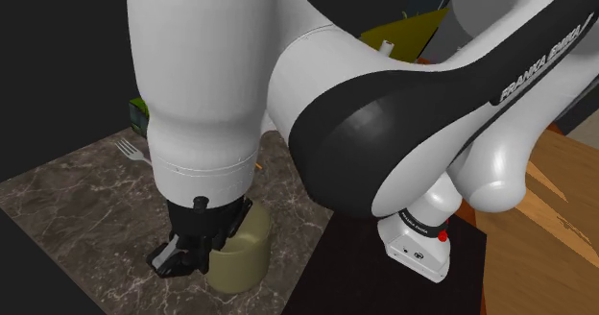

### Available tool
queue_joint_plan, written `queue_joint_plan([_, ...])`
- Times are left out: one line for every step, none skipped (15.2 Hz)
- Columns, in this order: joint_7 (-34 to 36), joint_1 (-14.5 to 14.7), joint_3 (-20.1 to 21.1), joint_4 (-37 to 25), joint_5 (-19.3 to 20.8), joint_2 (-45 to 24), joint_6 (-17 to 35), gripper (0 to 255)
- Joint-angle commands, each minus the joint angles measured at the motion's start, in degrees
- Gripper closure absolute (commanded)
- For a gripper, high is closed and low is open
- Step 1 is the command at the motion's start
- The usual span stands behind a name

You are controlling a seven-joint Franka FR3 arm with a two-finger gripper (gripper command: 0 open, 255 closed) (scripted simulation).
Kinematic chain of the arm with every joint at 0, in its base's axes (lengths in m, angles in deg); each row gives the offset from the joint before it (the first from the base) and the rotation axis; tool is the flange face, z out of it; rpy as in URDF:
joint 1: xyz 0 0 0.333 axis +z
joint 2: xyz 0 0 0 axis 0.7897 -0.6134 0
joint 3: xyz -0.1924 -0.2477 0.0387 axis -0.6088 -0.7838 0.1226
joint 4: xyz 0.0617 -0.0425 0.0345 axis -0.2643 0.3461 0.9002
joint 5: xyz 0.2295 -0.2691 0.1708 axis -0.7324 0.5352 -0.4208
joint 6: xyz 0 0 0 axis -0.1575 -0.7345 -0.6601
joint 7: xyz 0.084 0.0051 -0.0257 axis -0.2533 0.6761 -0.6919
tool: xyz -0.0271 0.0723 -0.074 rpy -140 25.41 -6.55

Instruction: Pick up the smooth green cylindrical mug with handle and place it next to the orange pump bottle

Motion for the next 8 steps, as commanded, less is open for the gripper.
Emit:
queue_joint_plan([0.31, 0.11, 0.04, 0.98, 0.39, -0.67, 1.62, 255])
queue_joint_plan([0.45, 0.14, 0.04, 1.4, 0.61, -1.04, 2.35, 255])
queue_joint_plan([0.59, 0.18, 0.03, 1.8, 0.84, -1.42, 3.08, 255])
queue_joint_plan([0.74, 0.22, 0.02, 2.19, 1.08, -1.81, 3.82, 255])
queue_joint_plan([0.89, 0.27, 0.0, 2.56, 1.33, -2.22, 4.55, 255])
queue_joint_plan([1.06, 0.31, -0.02, 2.93, 1.6, -2.63, 5.27, 255])
queue_joint_plan([1.23, 0.36, -0.05, 3.28, 1.87, -3.07, 6.0, 255])
queue_joint_plan([1.41, 0.42, -0.08, 3.62, 2.16, -3.51, 6.72, 255])
